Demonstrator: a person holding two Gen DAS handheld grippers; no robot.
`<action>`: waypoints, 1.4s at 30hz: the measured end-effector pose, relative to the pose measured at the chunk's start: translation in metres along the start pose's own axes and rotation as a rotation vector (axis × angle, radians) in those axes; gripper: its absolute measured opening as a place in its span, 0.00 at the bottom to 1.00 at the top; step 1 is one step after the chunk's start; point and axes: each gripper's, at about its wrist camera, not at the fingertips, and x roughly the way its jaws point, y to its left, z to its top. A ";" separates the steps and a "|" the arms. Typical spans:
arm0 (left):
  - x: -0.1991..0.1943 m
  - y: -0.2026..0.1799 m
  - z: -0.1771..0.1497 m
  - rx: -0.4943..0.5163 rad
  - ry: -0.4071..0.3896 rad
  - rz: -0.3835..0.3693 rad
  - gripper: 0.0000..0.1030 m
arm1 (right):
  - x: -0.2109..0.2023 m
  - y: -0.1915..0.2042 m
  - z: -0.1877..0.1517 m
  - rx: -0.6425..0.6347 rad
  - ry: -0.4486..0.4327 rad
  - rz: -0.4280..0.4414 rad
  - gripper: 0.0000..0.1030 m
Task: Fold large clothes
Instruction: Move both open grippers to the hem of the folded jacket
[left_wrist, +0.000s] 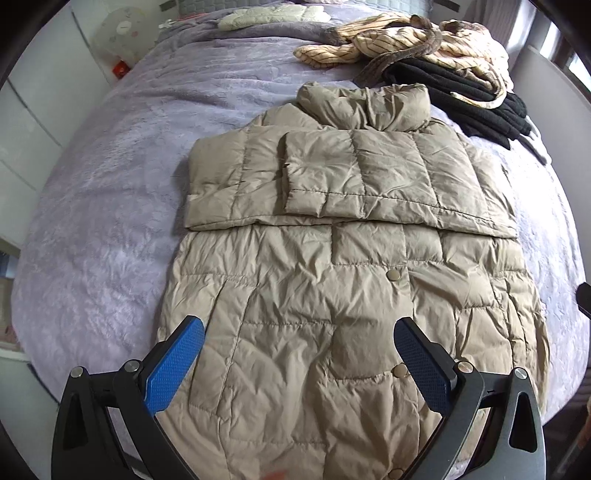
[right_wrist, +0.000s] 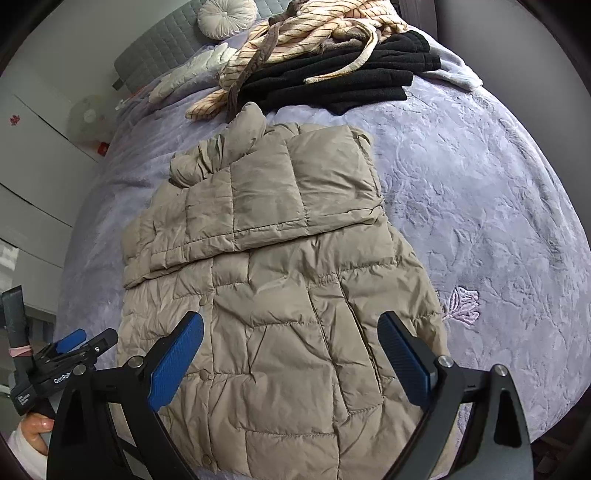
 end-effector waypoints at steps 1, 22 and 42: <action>-0.001 0.000 -0.002 -0.014 0.000 0.009 1.00 | -0.001 -0.002 0.000 -0.004 0.008 0.010 0.93; -0.019 0.025 -0.073 -0.063 0.050 -0.031 1.00 | -0.001 -0.012 -0.057 0.137 0.147 0.143 0.93; 0.034 0.153 -0.173 -0.241 0.222 -0.244 1.00 | 0.004 -0.067 -0.169 0.611 0.167 0.194 0.93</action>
